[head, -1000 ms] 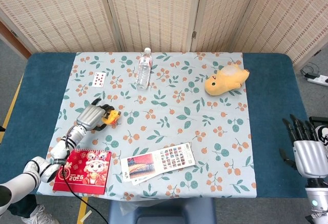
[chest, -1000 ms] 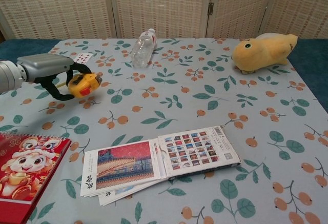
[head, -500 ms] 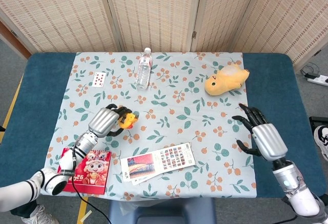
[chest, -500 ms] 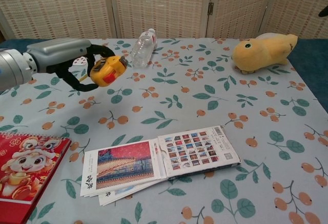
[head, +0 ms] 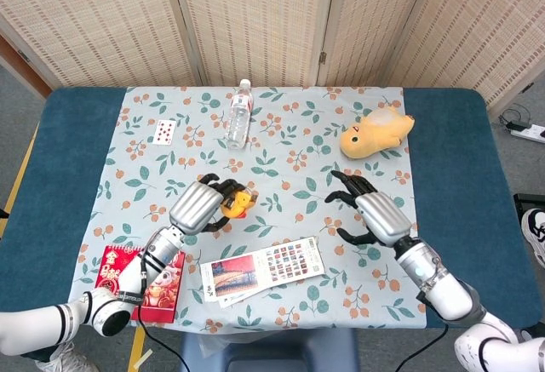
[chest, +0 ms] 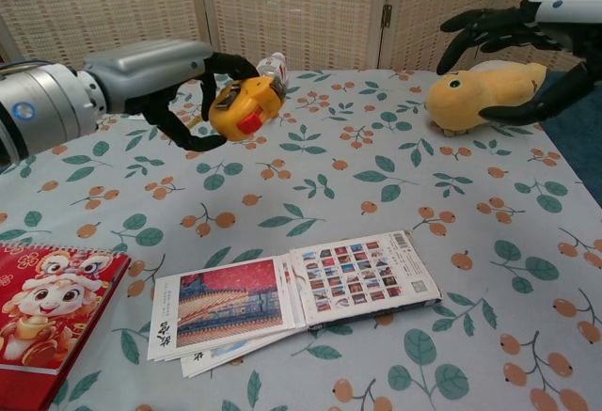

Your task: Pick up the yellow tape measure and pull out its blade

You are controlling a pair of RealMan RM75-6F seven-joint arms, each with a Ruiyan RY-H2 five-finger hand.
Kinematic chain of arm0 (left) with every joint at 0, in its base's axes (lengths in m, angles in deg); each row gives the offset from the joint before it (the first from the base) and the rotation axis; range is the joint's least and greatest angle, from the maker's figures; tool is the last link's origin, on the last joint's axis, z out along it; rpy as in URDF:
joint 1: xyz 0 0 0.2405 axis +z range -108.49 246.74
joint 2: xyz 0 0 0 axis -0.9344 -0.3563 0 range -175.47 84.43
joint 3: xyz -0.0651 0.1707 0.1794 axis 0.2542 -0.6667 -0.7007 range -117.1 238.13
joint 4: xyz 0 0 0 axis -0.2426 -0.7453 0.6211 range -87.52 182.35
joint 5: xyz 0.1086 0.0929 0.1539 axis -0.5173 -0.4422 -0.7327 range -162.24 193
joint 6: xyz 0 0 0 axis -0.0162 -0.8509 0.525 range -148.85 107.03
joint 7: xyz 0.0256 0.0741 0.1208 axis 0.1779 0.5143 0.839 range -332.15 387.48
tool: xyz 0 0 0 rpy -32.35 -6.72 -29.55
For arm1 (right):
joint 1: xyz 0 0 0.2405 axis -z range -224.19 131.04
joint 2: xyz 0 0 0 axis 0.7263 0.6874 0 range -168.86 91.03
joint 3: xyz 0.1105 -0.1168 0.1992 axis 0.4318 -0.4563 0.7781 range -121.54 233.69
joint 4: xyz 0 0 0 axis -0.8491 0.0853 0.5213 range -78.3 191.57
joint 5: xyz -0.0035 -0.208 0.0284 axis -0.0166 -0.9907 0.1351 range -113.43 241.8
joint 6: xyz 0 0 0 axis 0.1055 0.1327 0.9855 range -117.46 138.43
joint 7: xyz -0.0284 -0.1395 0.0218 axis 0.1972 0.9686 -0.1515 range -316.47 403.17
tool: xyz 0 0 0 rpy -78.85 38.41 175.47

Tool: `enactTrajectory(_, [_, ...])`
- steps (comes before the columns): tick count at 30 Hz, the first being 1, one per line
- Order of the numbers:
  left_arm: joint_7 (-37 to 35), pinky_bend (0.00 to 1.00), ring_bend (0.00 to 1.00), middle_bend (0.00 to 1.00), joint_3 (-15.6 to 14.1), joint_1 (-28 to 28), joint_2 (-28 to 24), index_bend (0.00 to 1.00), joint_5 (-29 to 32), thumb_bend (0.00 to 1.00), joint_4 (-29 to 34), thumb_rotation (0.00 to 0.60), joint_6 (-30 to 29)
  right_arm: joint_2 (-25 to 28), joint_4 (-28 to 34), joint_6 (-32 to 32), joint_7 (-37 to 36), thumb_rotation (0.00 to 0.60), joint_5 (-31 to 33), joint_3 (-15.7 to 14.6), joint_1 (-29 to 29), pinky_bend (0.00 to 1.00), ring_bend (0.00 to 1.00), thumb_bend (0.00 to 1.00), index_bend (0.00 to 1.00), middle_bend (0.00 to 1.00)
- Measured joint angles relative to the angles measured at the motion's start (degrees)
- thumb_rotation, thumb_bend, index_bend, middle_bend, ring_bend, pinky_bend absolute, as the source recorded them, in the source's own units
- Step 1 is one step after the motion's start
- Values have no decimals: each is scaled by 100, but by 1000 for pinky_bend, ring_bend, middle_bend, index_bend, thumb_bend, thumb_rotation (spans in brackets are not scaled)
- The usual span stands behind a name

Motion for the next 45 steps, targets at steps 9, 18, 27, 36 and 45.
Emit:
enactTrajectory(9, [260,264,541,555,53,-91,375,598,198,436,-62,600,-37,-497,-53,323,560,600,1042,238,-680,0,0,382,336,0])
enactTrajectory(18, [252,257,543,566,160,-125,571,600,409,436,-26,600,-76,-1000,-270,410,1064,600,1756,348,-1298,0,0,382,350,0])
enactTrajectory(27, [389,250,543,566,139,-160,697,600,404,436,-67,600,-140,-1228,-442,344,1222,600,2116,355,-1579,0,0,382,364,0])
enactTrajectory(36, [470,234,543,566,133,-173,784,601,407,437,-115,600,-198,-1269,-465,336,1277,600,2270,290,-1715,0,0,382,384,0])
enactTrajectory(45, [561,225,543,566,122,-187,813,601,403,438,-107,600,-221,-1273,-497,283,1249,600,2372,258,-1780,0,0,382,394,0])
